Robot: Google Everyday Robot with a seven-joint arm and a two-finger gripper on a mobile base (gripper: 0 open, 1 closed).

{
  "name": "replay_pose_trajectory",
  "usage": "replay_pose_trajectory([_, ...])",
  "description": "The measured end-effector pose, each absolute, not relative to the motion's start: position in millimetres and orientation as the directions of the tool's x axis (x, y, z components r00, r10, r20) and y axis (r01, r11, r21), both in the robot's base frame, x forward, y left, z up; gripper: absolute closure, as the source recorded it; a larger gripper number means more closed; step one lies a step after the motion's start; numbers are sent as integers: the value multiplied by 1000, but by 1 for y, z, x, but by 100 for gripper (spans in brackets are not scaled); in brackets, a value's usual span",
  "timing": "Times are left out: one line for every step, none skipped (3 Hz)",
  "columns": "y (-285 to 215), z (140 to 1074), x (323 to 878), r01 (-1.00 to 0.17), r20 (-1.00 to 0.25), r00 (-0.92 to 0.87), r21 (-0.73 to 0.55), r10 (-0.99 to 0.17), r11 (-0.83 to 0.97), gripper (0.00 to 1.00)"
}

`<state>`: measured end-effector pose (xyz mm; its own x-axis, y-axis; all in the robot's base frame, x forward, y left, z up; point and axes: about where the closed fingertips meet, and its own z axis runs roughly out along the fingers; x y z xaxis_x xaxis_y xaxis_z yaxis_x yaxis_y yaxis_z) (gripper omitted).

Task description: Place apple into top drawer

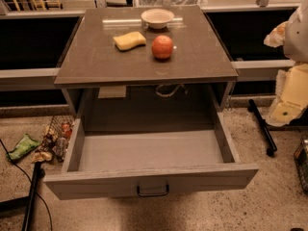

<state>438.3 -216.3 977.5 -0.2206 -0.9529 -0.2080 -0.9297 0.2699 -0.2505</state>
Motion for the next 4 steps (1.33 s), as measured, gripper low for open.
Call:
replay_pose_trajectory([-216, 977, 438, -930, -208, -221, -251, -953, 270, 0])
replay_pose_trajectory([-205, 971, 478, -932, -253, -189, -257, -949, 255, 0])
replay_pose_trajectory([-190, 963, 536, -939, -341, -165, -233, -926, 253, 0])
replay_pose_trajectory([-165, 951, 607, -920, -507, -209, -187, -836, 343, 0])
